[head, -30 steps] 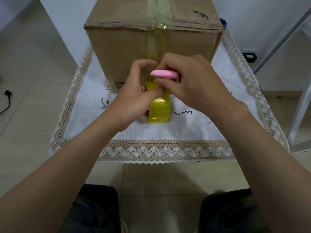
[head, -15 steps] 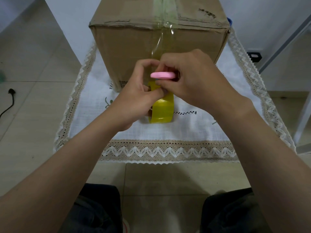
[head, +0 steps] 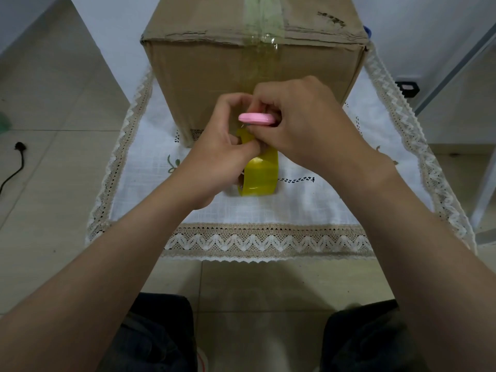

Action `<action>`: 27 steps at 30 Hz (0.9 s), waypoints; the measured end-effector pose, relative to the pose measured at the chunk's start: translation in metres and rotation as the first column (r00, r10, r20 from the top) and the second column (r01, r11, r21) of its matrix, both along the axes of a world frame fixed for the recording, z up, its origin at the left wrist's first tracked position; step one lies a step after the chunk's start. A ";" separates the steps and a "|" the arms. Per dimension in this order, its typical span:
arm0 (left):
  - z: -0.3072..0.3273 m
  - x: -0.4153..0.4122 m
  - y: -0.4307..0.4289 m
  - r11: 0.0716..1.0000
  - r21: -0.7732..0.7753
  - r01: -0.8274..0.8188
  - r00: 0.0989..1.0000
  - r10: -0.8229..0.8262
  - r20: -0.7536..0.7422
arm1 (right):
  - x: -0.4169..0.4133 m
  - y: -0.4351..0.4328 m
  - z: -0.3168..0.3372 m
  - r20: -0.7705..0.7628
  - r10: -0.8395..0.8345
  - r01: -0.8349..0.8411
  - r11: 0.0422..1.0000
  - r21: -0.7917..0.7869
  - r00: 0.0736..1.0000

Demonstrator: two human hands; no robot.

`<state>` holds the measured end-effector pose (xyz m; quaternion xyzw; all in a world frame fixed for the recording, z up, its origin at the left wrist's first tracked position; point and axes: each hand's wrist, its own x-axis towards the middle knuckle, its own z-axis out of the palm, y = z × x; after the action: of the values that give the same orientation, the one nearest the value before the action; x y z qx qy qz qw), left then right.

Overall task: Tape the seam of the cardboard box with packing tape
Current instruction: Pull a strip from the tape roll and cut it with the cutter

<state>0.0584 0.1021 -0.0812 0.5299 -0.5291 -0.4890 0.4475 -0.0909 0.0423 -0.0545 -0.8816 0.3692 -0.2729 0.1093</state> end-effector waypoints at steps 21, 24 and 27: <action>0.002 -0.002 0.000 0.997 0.060 -0.040 0.999 0.040 -0.001 | -0.040 -0.004 0.000 -0.008 -0.053 0.053 0.998 0.035 0.999; 0.001 -0.002 0.000 0.997 0.067 -0.049 0.999 0.049 -0.005 | -0.050 -0.007 0.001 -0.132 -0.124 0.137 0.986 0.096 0.984; 0.002 -0.003 -0.001 0.995 0.077 -0.061 0.998 0.061 0.002 | -0.060 -0.010 -0.001 -0.278 -0.131 0.212 0.935 0.285 0.952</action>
<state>0.0556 0.1011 -0.0796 0.5626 -0.4934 -0.4951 0.4415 -0.1512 0.0327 -0.0557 -0.8451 0.4945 -0.1040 0.1743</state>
